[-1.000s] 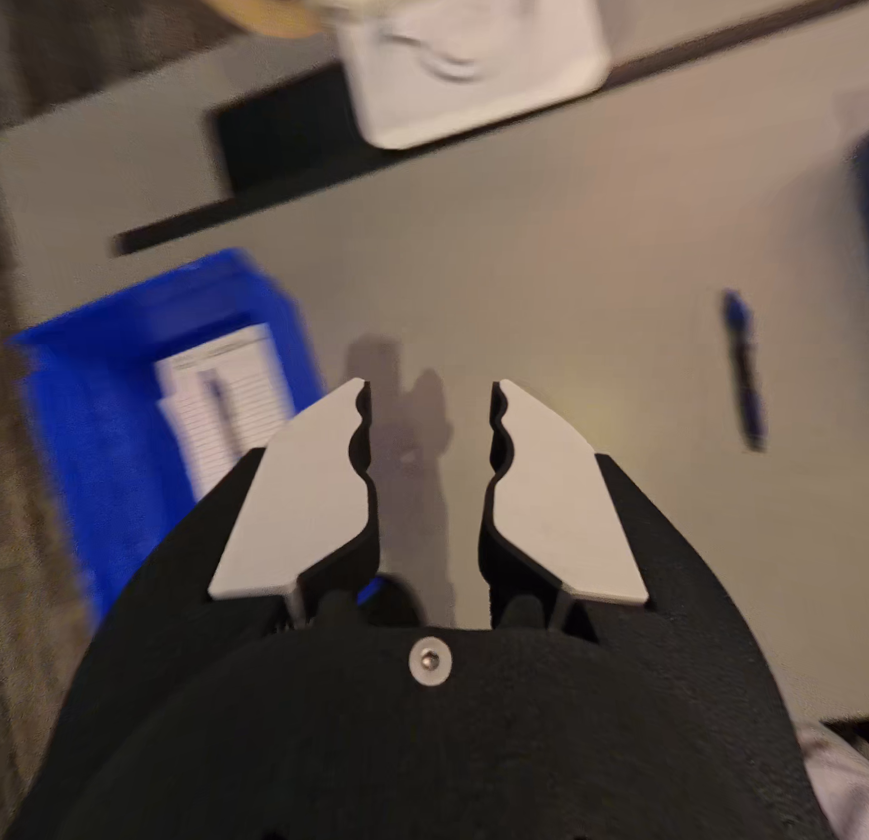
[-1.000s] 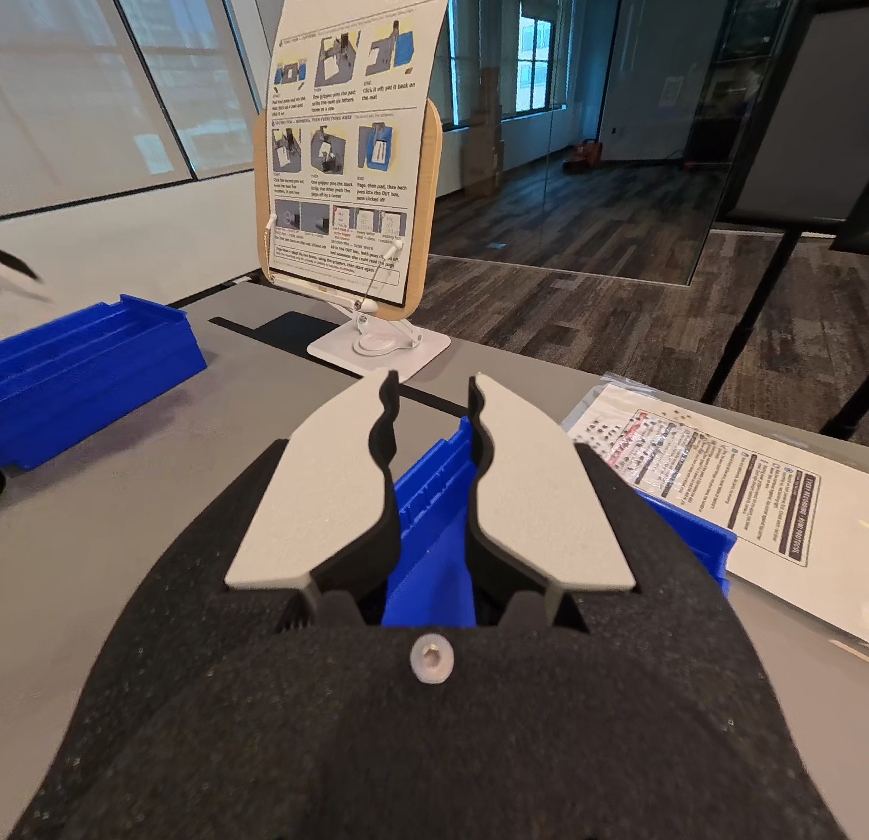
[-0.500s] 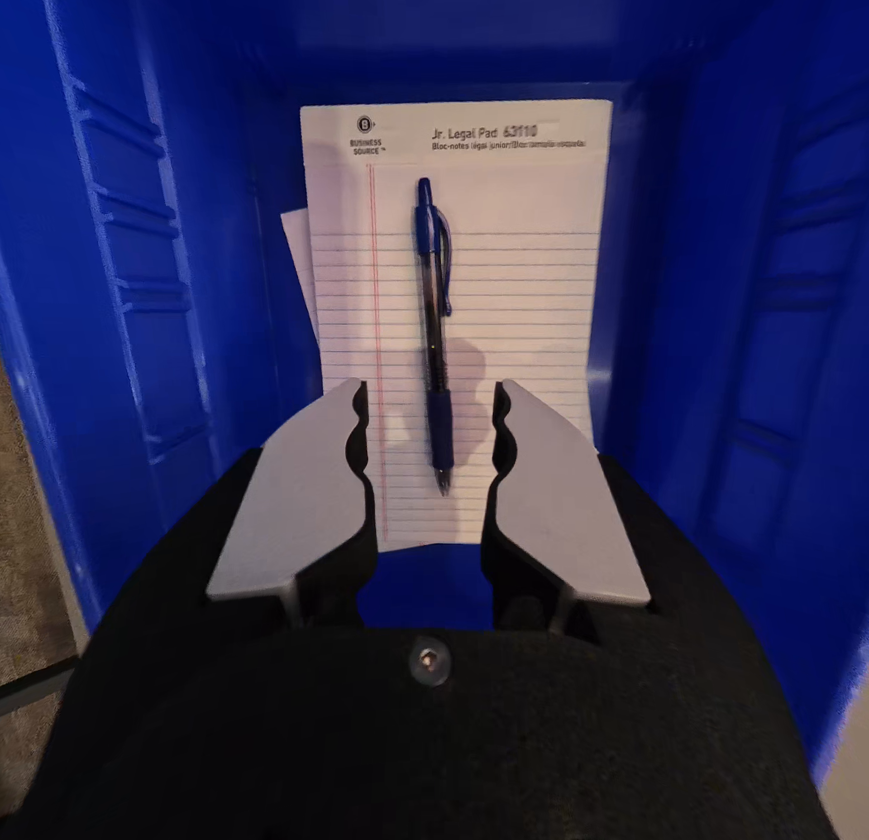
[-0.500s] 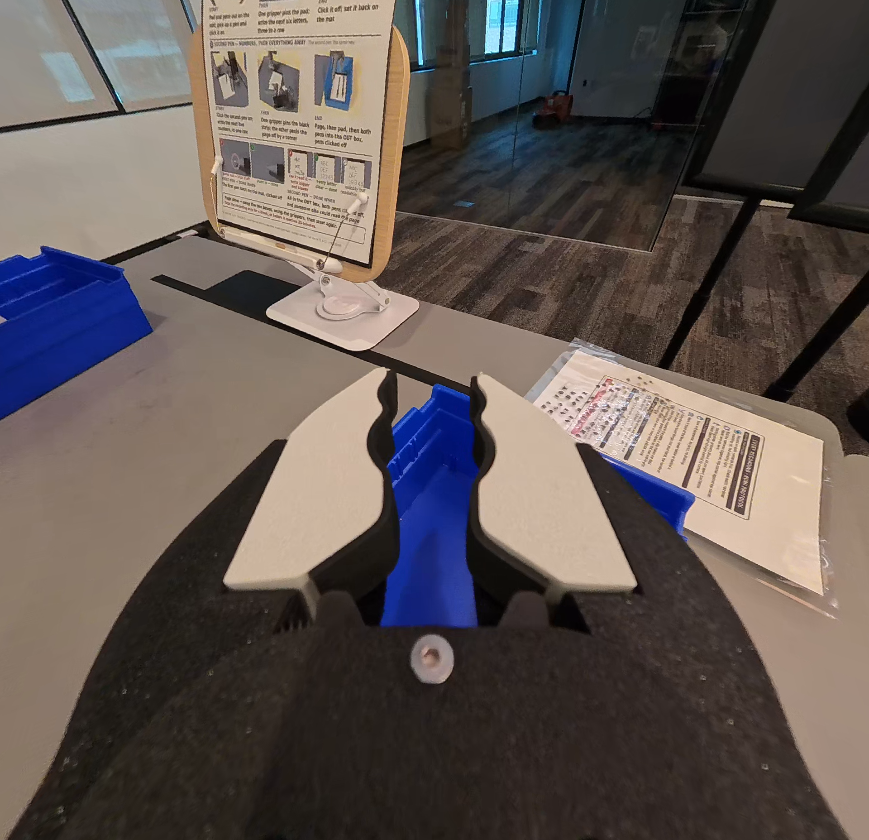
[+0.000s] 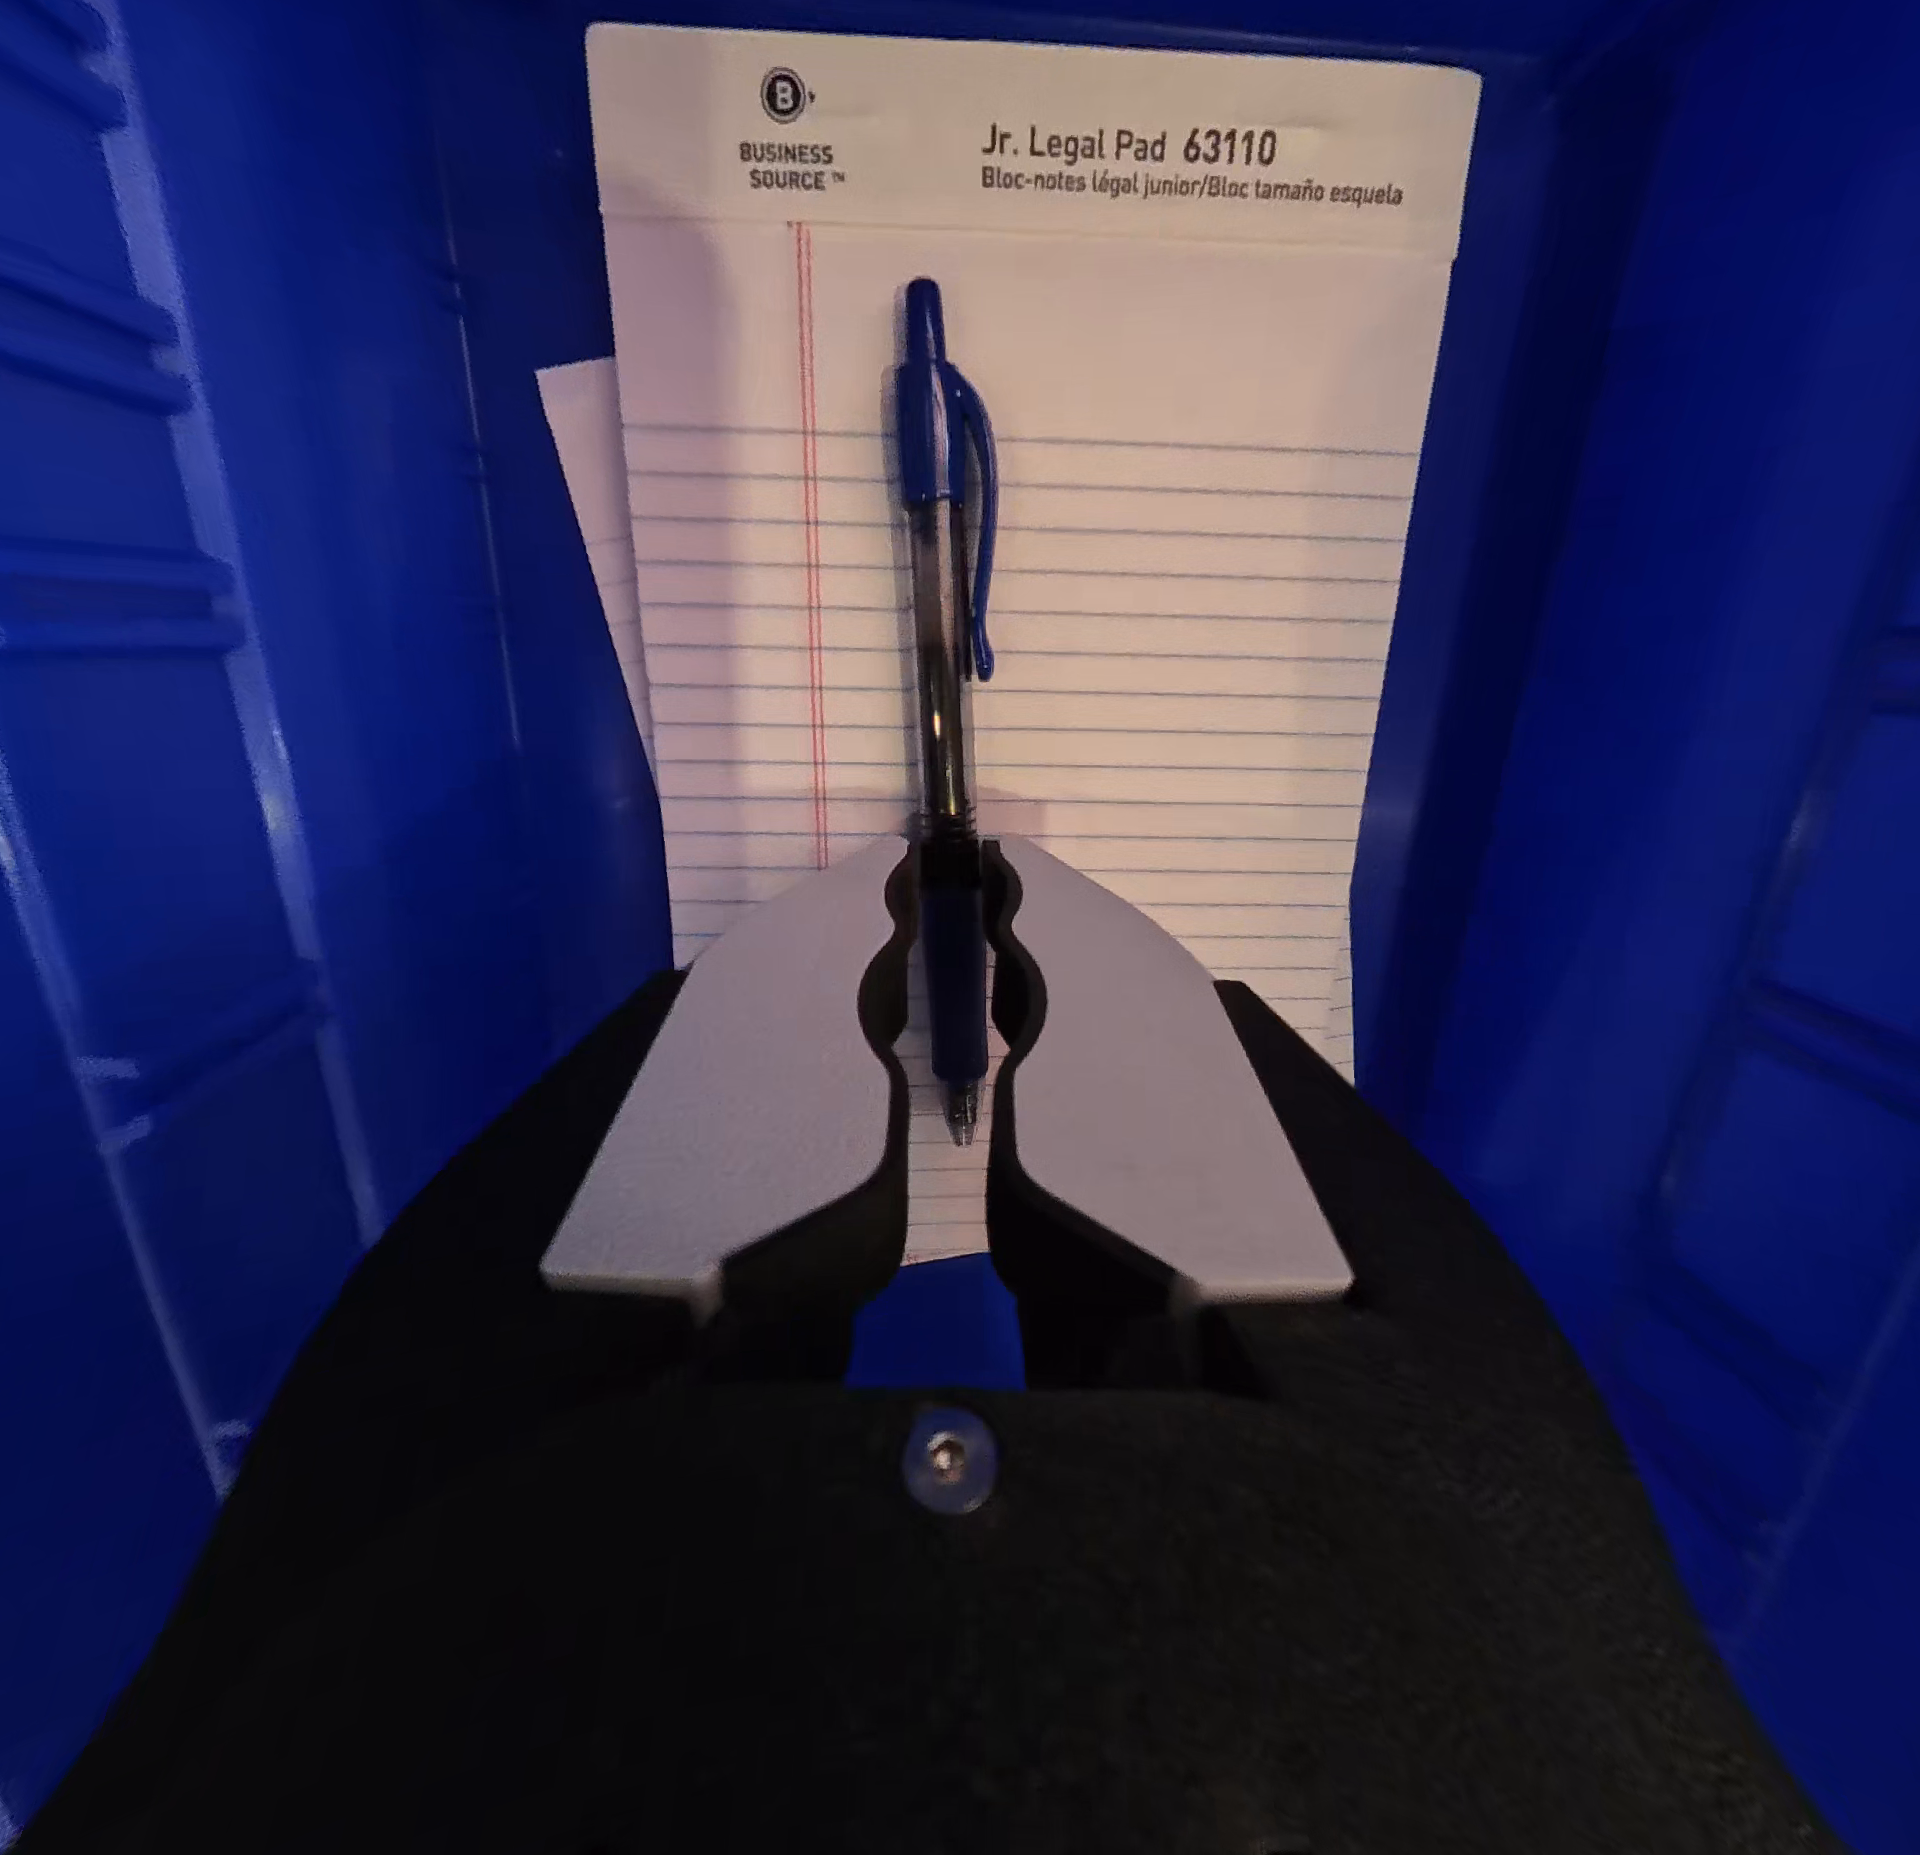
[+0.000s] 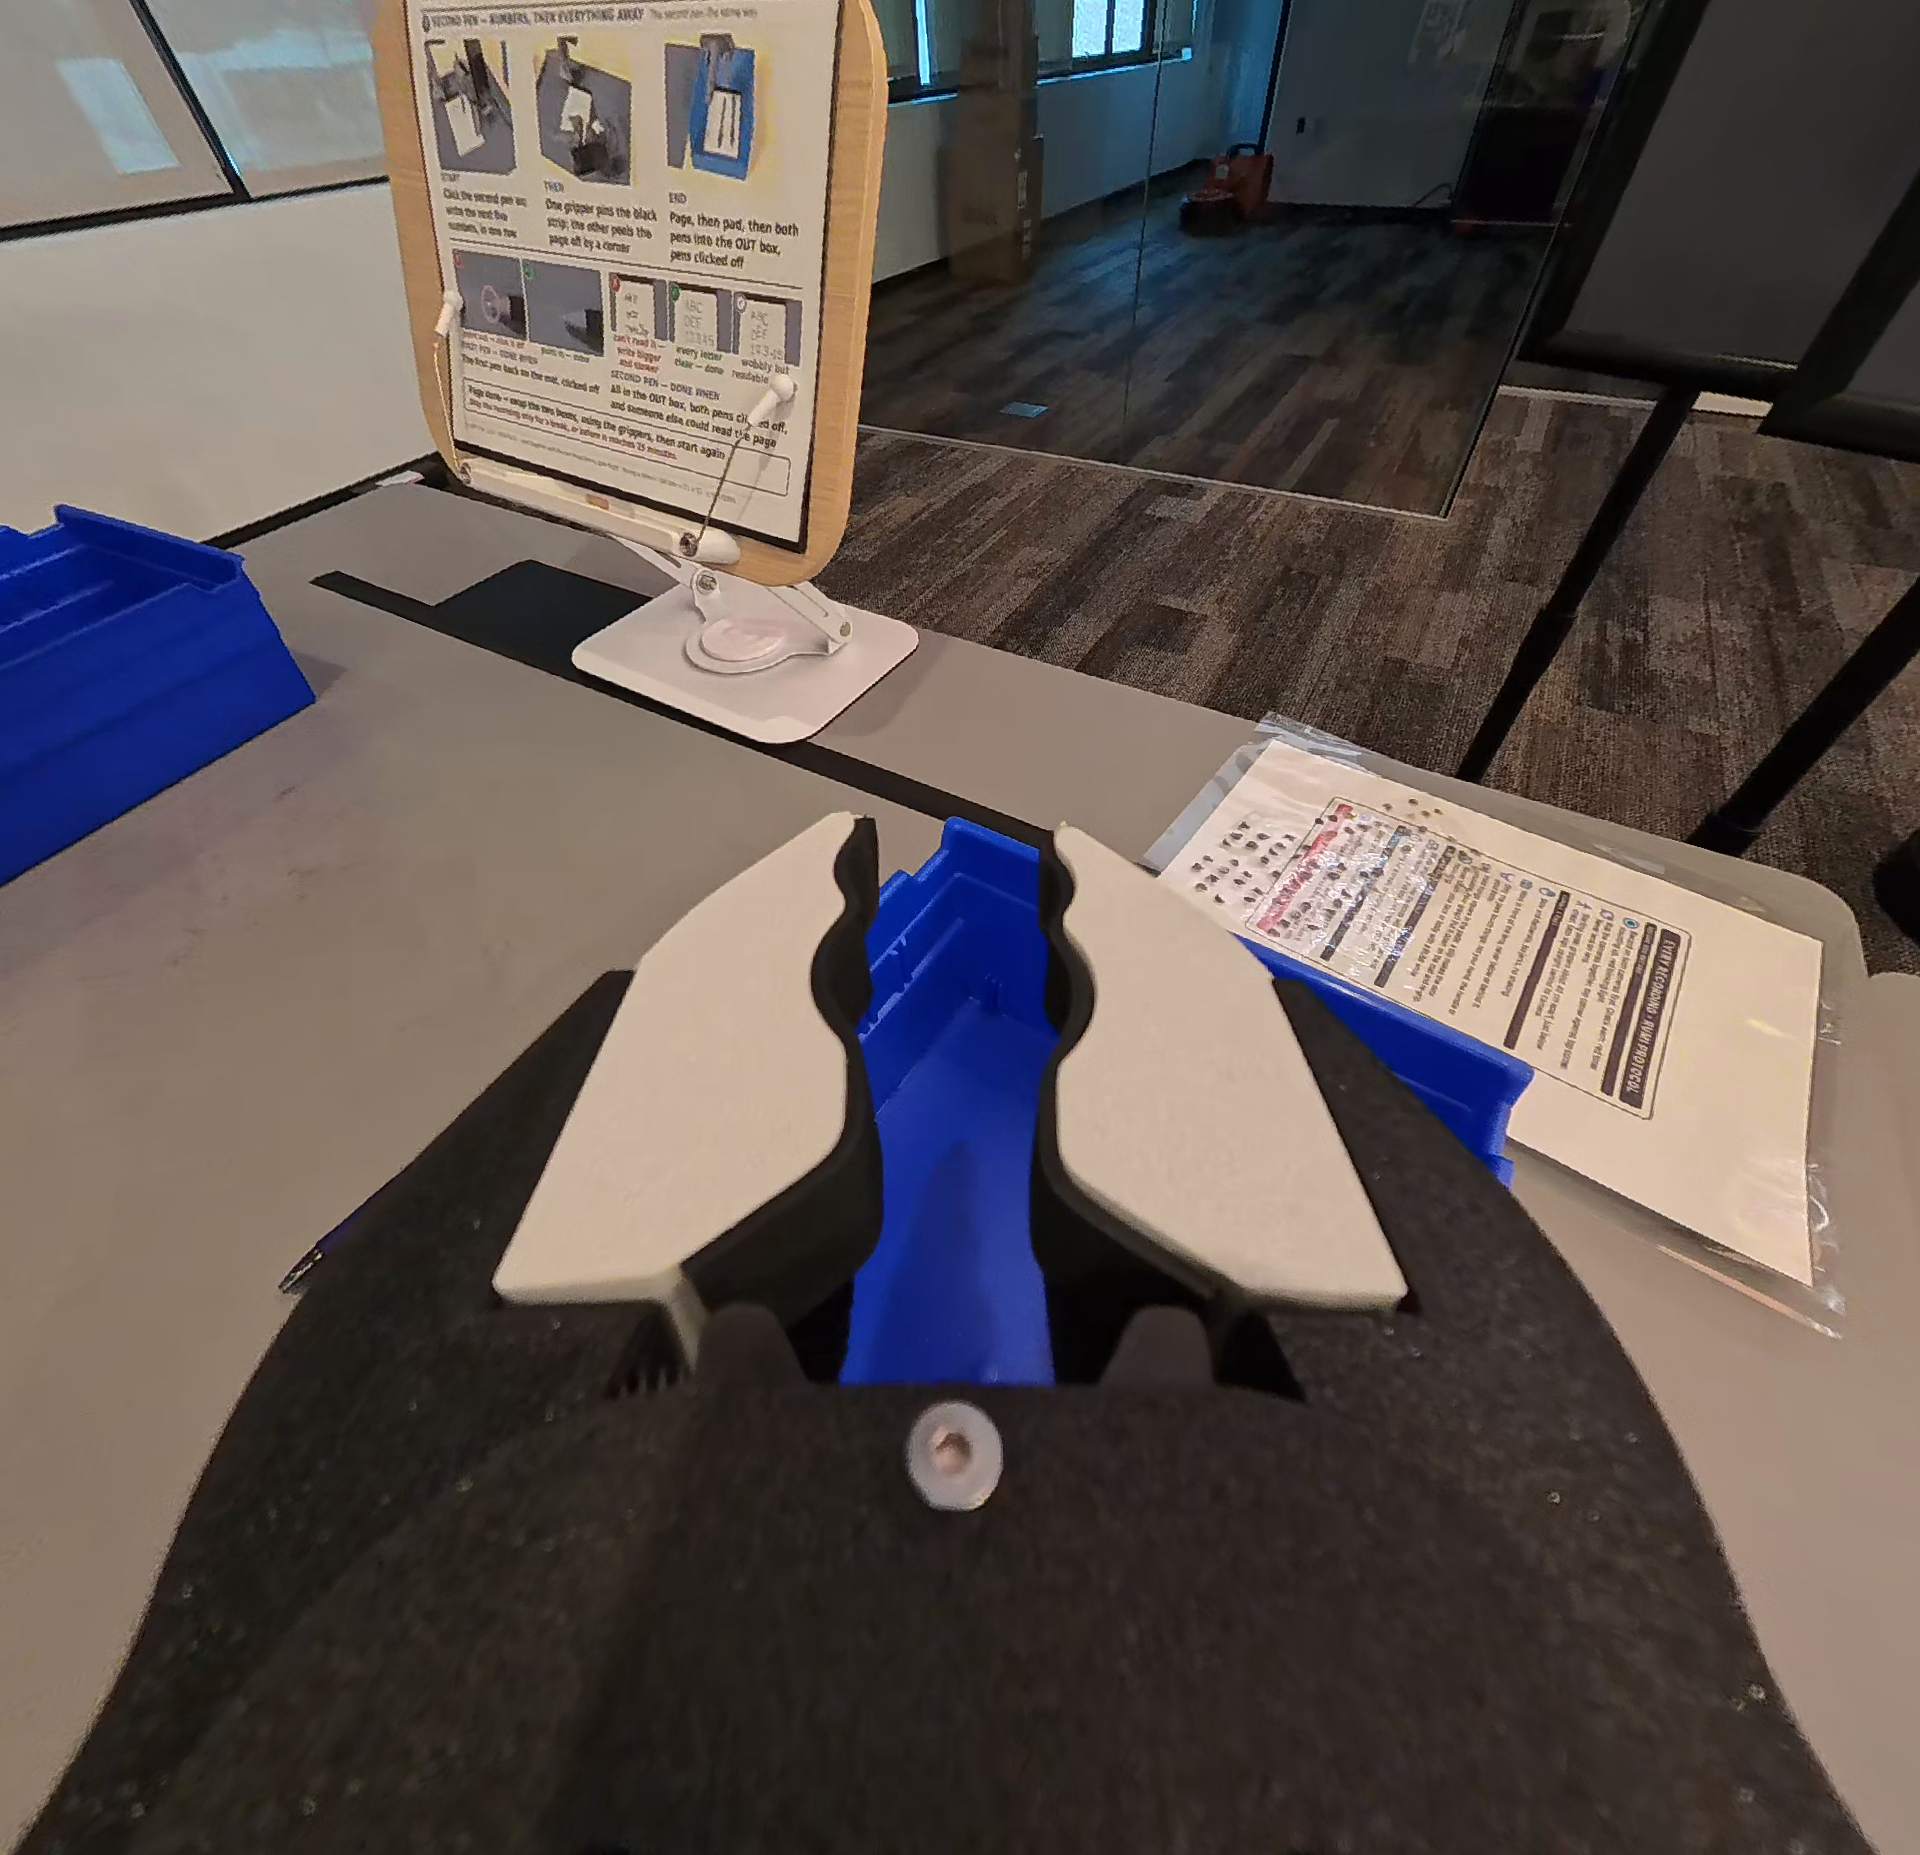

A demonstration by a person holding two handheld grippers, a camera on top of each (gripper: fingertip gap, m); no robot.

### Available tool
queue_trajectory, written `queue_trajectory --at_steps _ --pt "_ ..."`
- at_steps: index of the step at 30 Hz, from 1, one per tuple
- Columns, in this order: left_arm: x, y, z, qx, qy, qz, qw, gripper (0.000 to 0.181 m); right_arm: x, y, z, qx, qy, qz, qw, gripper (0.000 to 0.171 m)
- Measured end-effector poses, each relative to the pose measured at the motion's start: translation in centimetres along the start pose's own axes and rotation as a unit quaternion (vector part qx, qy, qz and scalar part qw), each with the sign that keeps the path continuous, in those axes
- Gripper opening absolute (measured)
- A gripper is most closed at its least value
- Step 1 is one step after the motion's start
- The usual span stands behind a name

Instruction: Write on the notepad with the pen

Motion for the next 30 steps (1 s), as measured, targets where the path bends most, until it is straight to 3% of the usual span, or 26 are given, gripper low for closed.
queue_trajectory --at_steps 4,8,12,15,18,22,26,30 --pt "-1.2 -0.1 0.2 -0.007 0.005 -0.010 1.000 0.010 -0.2 0.1 0.0 0.004 0.007 -0.006 1.000 0.029" --pt "-8.0 1.4 -1.2 0.009 0.067 -0.020 0.998 0.010 -0.7 0.7 0.1 0.016 0.016 -0.011 1.000 0.028" --pt "-16.4 9.3 -1.6 0.062 0.128 0.021 0.990 0.010 -1.4 1.7 0.0 0.029 0.031 0.005 0.999 0.028" --pt "-18.7 18.8 -0.1 0.101 0.155 0.114 0.976 0.010 -2.1 2.3 -0.4 0.032 0.046 0.028 0.998 0.029" --pt "-16.1 28.1 2.5 0.131 0.131 0.202 0.962 0.010 -2.2 2.3 0.0 0.026 0.025 0.031 0.999 0.030" --pt "-9.1 36.7 5.3 0.134 0.085 0.251 0.955 0.010 -2.0 1.4 -0.3 0.023 0.024 0.009 0.999 0.029" --pt "-4.0 41.3 6.9 0.087 0.049 0.284 0.954 0.010 -1.9 0.5 -0.5 0.006 0.021 -0.001 1.000 0.030" --pt "-0.5 42.9 8.2 0.109 0.023 0.219 0.969 0.010 -1.6 0.1 -0.5 0.010 0.022 -0.022 0.999 0.031"
Point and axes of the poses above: each gripper's, where its closed fingertips meet, x out along the fingers, z out of its underside, y = z × x across the jaws, the point moved 2 cm from there along -x, back along the fingers, and after that the axes turned 10 degrees about -y, right-handed, at the moved point
